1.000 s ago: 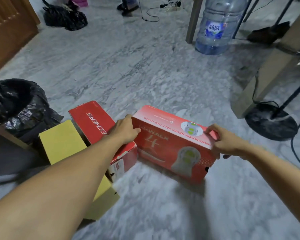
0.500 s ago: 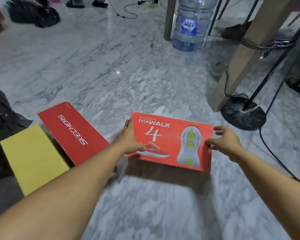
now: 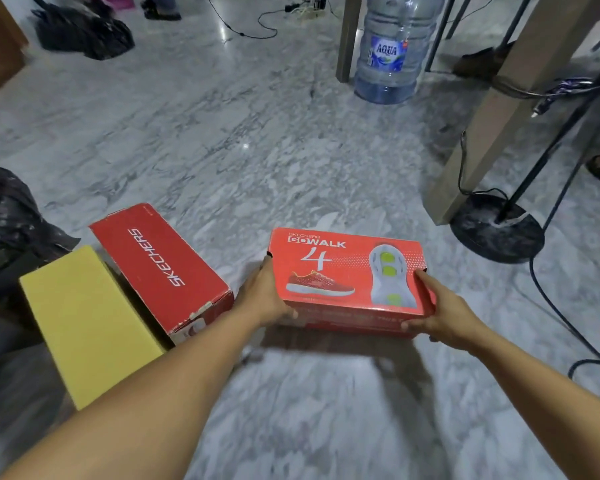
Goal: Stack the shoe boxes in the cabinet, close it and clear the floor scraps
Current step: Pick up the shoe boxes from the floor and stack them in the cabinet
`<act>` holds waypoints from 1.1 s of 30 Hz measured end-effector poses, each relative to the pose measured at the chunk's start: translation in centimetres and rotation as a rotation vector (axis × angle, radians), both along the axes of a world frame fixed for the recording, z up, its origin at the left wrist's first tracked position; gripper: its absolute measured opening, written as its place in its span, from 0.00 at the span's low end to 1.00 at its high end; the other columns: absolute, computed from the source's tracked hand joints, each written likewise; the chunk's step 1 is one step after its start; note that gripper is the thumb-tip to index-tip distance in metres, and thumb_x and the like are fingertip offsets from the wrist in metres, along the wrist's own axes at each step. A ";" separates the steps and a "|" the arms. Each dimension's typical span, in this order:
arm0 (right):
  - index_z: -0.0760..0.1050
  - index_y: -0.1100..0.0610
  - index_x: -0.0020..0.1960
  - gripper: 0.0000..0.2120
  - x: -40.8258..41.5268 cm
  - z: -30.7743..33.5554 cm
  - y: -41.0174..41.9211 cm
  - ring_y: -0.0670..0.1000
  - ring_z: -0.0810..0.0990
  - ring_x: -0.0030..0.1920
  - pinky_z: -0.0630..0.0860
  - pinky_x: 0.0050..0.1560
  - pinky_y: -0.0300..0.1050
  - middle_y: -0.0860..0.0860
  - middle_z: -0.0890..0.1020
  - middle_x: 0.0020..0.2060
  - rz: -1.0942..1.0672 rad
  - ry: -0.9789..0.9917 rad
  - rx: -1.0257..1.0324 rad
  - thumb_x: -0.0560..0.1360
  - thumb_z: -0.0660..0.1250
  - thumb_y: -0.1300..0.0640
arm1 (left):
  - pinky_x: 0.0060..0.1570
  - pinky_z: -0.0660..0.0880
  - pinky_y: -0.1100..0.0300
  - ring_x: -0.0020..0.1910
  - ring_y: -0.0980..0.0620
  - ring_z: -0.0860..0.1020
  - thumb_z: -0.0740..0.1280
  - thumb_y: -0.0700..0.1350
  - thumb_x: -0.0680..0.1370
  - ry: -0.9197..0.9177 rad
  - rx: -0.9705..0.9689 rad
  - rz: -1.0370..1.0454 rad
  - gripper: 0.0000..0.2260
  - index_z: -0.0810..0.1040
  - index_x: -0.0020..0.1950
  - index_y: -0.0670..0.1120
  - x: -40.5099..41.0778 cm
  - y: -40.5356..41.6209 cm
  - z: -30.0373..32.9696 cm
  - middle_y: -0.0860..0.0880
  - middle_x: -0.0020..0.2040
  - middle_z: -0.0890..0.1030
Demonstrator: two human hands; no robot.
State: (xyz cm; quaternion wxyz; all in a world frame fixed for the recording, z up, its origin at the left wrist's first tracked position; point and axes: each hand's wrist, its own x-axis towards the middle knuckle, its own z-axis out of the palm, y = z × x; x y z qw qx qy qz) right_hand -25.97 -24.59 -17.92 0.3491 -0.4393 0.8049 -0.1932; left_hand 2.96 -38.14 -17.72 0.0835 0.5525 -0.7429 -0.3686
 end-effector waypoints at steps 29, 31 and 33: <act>0.72 0.42 0.69 0.40 17.4 32.3 -2.6 0.61 0.83 0.37 0.83 0.37 0.55 0.50 0.82 0.55 0.471 0.051 -0.575 0.60 0.82 0.52 | 0.58 0.76 0.51 0.55 0.52 0.79 0.80 0.54 0.63 0.163 -0.532 0.472 0.31 0.74 0.63 0.53 23.0 13.3 33.5 0.54 0.56 0.82; 0.72 0.43 0.68 0.39 20.2 34.0 -2.5 0.56 0.82 0.37 0.83 0.36 0.54 0.50 0.83 0.53 0.541 0.020 -0.600 0.61 0.82 0.53 | 0.54 0.76 0.54 0.54 0.53 0.79 0.80 0.54 0.65 0.154 -0.560 0.533 0.27 0.75 0.60 0.53 25.5 16.0 35.5 0.55 0.54 0.81; 0.73 0.43 0.68 0.38 22.9 35.7 -2.4 0.53 0.81 0.37 0.83 0.35 0.52 0.50 0.83 0.52 0.609 0.001 -0.611 0.61 0.81 0.54 | 0.51 0.74 0.58 0.54 0.55 0.78 0.79 0.52 0.66 0.149 -0.571 0.581 0.24 0.76 0.59 0.53 27.8 18.6 37.3 0.56 0.53 0.81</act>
